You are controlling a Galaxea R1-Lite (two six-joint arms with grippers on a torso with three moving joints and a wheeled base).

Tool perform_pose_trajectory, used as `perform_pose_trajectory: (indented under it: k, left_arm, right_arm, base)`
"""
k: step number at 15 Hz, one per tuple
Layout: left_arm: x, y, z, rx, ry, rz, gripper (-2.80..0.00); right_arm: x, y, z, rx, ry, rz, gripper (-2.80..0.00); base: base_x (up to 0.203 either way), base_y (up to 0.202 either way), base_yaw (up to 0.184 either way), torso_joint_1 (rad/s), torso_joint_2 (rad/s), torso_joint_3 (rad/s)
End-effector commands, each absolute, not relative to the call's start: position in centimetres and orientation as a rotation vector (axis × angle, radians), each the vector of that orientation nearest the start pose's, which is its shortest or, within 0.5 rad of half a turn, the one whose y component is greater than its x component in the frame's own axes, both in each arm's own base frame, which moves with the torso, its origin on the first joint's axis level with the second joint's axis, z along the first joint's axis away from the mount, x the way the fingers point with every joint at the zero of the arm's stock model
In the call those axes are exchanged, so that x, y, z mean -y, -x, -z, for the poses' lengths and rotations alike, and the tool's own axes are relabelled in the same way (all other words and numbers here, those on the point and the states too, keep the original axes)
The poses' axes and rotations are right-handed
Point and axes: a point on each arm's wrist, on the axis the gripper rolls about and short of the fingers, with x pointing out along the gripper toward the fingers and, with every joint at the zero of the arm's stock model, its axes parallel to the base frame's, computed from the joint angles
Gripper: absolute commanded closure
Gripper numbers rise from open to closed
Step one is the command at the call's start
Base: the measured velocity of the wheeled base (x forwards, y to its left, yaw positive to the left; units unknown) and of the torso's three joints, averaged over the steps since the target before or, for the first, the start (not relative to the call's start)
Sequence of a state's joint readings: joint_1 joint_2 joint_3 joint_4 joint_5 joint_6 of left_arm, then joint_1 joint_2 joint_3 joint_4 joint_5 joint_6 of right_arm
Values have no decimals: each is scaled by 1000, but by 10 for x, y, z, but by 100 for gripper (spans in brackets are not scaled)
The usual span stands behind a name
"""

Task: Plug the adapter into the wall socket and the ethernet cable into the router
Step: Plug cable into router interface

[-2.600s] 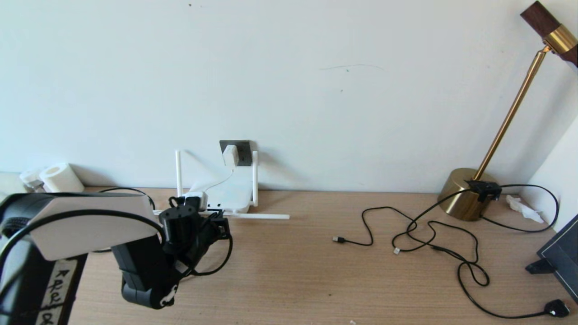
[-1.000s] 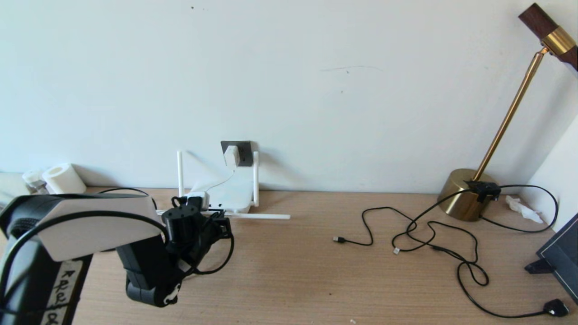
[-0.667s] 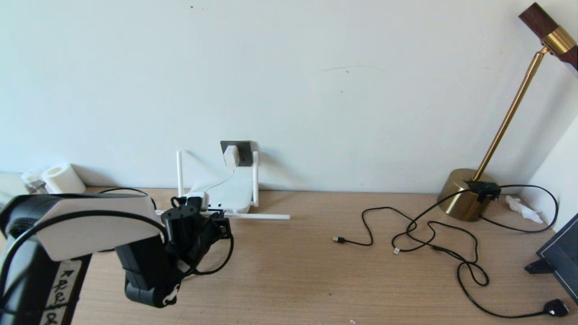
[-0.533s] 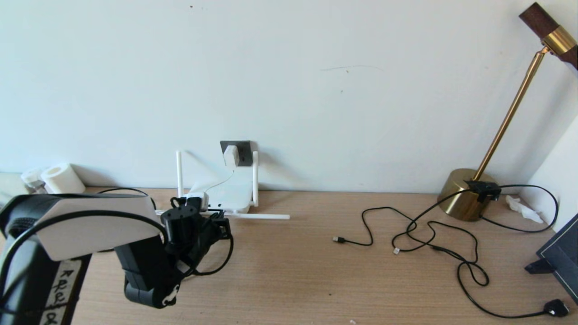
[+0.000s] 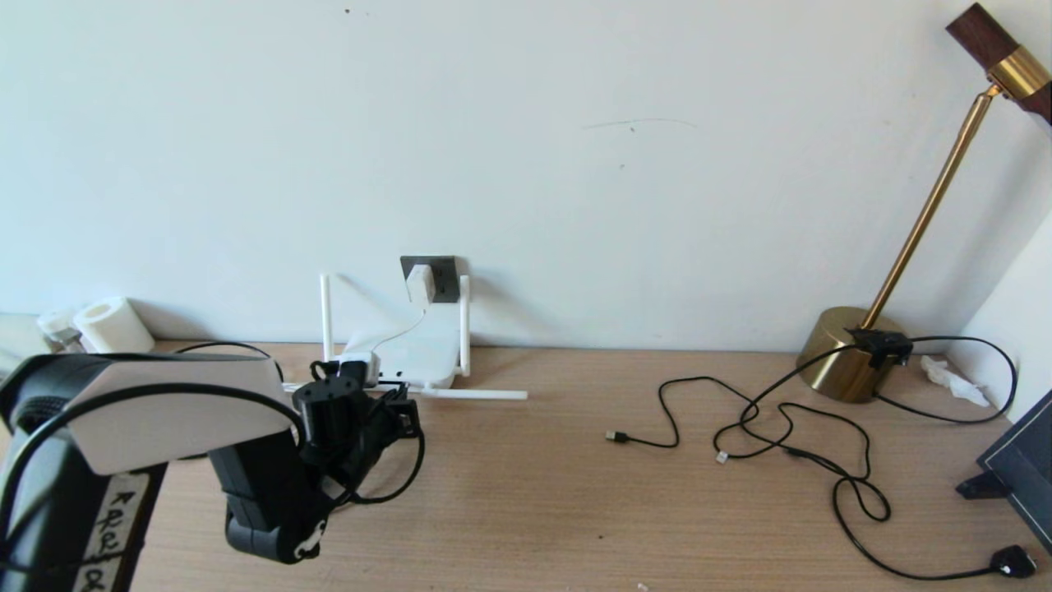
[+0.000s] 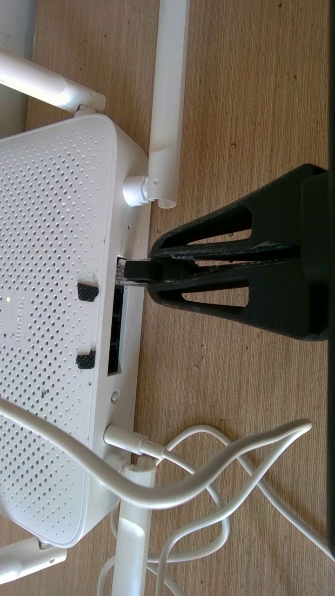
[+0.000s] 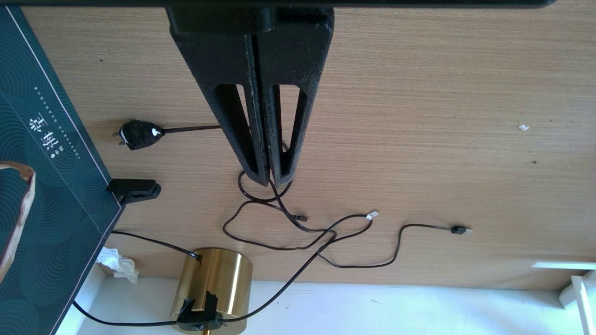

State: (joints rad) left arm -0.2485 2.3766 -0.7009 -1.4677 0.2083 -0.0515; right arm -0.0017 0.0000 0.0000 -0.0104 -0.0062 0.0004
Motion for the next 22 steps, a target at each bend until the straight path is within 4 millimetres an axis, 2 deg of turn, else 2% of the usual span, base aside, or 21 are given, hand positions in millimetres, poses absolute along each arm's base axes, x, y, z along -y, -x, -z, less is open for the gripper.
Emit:
perform_pose_trajectory:
  k: [1, 22]
  left_arm:
    - [87, -363, -5, -198, 6, 33, 0]
    - [86, -357, -9, -202, 5, 31, 0]
  right_arm:
    - [0, 23, -77, 11, 0, 8, 0]
    - [0, 23, -77, 9, 0, 8, 0]
  base:
    - [0, 0, 0, 0, 0, 0]
    - [0, 0, 0, 0, 0, 0]
